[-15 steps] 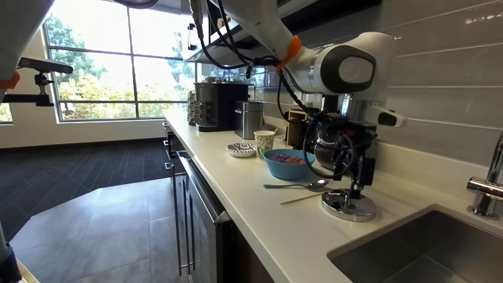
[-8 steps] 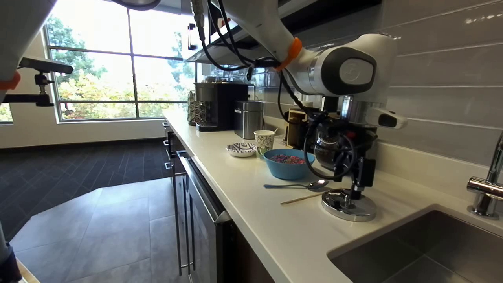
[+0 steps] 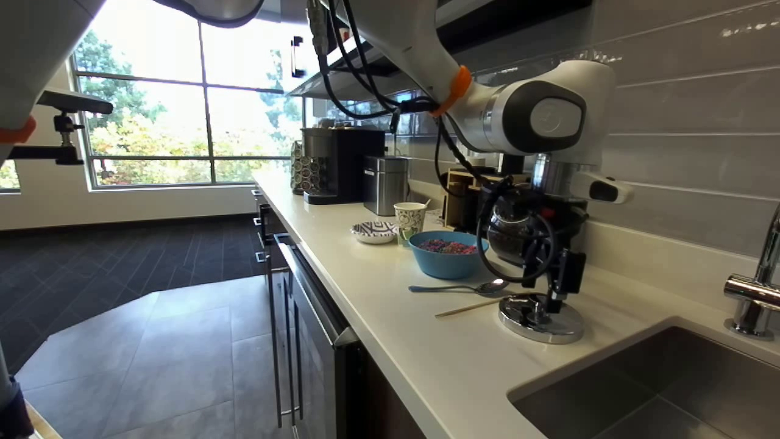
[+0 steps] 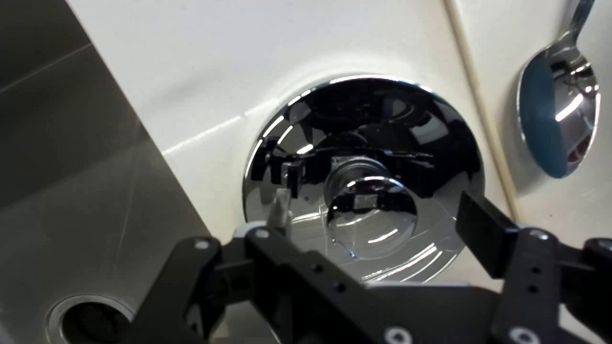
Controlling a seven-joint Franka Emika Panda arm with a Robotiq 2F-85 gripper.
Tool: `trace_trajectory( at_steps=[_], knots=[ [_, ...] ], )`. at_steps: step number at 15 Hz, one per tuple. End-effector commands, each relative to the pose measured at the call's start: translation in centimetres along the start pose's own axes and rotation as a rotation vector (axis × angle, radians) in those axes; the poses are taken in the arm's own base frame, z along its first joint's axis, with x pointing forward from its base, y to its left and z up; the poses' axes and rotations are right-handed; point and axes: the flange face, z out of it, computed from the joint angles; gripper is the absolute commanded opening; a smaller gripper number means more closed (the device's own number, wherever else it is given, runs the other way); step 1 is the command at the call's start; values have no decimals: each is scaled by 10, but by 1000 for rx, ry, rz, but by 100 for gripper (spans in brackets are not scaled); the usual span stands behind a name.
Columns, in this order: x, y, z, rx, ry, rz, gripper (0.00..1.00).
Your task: Put the silver lid on the glass container.
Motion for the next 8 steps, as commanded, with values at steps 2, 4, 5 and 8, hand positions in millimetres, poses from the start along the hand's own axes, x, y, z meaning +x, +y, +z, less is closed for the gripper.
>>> trace_trajectory(
  at_steps=[2, 4, 5, 8],
  knots=[
    [12, -3, 9, -8, 14, 17, 54],
    [15, -4, 11, -12, 23, 22, 50],
    [16, -4, 12, -14, 22, 22, 52],
    [17, -5, 14, -19, 25, 20, 56]
  ],
)
